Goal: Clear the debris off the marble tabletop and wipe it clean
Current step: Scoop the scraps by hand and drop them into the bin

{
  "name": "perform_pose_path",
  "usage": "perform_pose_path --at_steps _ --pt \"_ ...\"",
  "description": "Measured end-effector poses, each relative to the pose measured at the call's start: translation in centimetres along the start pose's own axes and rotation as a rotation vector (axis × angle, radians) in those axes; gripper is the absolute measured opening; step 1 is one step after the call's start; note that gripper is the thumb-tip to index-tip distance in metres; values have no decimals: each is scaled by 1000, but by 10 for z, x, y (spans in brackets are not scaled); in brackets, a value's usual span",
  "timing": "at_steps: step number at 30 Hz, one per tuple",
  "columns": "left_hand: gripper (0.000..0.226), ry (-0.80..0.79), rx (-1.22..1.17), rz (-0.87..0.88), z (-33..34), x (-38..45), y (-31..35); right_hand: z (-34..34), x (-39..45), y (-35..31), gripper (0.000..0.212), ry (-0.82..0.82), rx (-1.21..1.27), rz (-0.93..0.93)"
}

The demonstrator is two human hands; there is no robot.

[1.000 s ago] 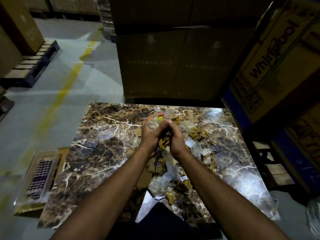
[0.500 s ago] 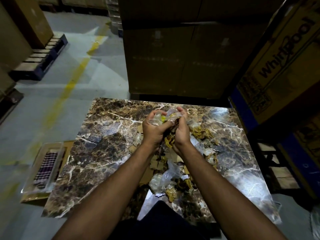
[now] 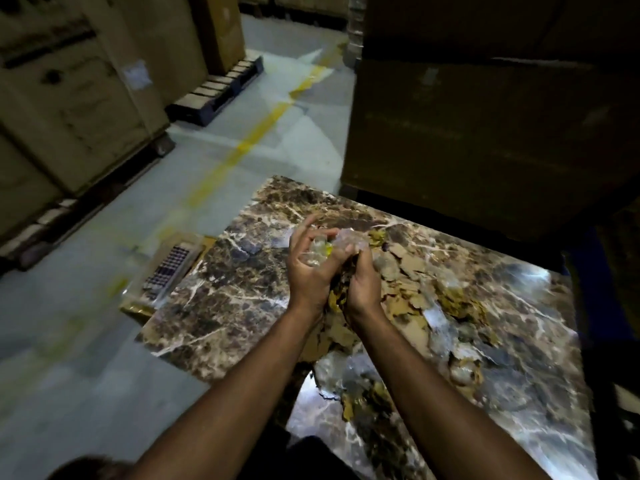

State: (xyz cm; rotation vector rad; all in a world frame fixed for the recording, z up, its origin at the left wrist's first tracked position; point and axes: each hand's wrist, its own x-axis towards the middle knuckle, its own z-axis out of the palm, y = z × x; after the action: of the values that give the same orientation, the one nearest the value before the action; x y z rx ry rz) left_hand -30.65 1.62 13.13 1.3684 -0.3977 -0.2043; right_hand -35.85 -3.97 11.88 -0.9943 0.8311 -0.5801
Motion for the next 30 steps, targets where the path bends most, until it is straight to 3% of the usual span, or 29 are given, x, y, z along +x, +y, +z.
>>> perform_pose_path --at_steps 6,10,12,16,20,23,30 --pt "17 208 26 33 -67 -17 0 46 -29 30 37 -260 -39 -28" --pt "19 415 31 62 -121 -33 9 84 -58 49 50 -467 12 -10" --pt "20 502 32 65 -146 -43 16 106 -74 66 38 -587 -85 -73" --pt "36 699 -39 59 -212 -71 24 150 -124 99 35 -734 -109 58" --pt "20 908 -57 -2 -292 -119 31 192 -191 150 41 -860 -250 136" --pt "19 1036 -60 7 -363 -163 34 225 -251 197 28 -960 -296 138" --pt "23 1296 -104 -18 -524 -279 47 292 -406 311 25 -1145 -319 359"
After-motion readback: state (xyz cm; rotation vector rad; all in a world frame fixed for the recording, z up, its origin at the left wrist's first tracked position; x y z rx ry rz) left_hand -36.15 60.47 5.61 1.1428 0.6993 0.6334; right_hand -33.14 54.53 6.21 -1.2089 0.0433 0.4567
